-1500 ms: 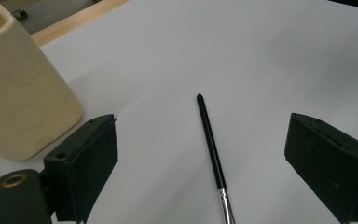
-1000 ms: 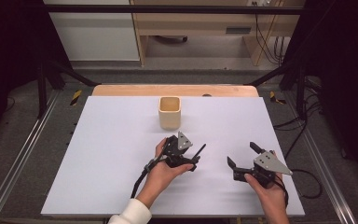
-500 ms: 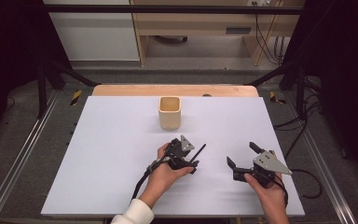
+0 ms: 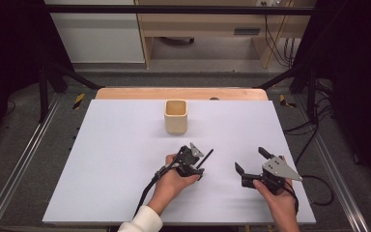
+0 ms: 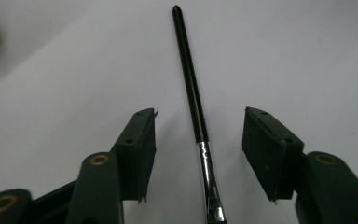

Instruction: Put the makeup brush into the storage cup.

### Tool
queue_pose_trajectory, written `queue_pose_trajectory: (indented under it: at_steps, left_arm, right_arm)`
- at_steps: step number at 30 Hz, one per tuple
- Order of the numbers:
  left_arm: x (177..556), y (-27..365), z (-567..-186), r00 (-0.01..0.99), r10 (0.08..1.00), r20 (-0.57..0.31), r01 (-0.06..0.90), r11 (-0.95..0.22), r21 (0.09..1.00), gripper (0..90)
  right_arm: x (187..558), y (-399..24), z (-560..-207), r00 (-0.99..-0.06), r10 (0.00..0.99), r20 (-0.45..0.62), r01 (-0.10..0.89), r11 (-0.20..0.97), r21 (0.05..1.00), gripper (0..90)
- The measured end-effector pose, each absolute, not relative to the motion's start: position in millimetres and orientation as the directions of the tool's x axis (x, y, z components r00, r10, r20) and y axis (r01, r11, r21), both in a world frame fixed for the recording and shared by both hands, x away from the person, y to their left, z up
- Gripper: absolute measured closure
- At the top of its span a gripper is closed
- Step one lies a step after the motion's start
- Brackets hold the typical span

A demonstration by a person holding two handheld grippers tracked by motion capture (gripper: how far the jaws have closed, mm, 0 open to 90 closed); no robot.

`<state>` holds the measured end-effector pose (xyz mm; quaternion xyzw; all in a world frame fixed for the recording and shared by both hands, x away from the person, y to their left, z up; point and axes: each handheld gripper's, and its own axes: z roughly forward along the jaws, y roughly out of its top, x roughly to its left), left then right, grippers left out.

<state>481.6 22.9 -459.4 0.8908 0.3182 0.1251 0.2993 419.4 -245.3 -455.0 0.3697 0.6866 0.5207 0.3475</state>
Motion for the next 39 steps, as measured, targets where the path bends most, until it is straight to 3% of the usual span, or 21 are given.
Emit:
queue_pose_trajectory:
  at_steps: [27,39]
  left_arm:
    - [483.1,23.3,-463.4,0.747,0.664,-0.003,0.540,-0.605,0.585,81.8]
    - [483.1,33.6,-456.4,0.758,0.652,0.035,0.485,-0.598,0.638,83.7]
  right_arm:
    - [420.0,-244.6,-455.3,-0.490,0.866,-0.095,0.149,0.191,0.970,2.7]
    - [419.5,-244.7,-454.6,-0.488,0.868,-0.088,0.151,0.183,0.971,2.7]
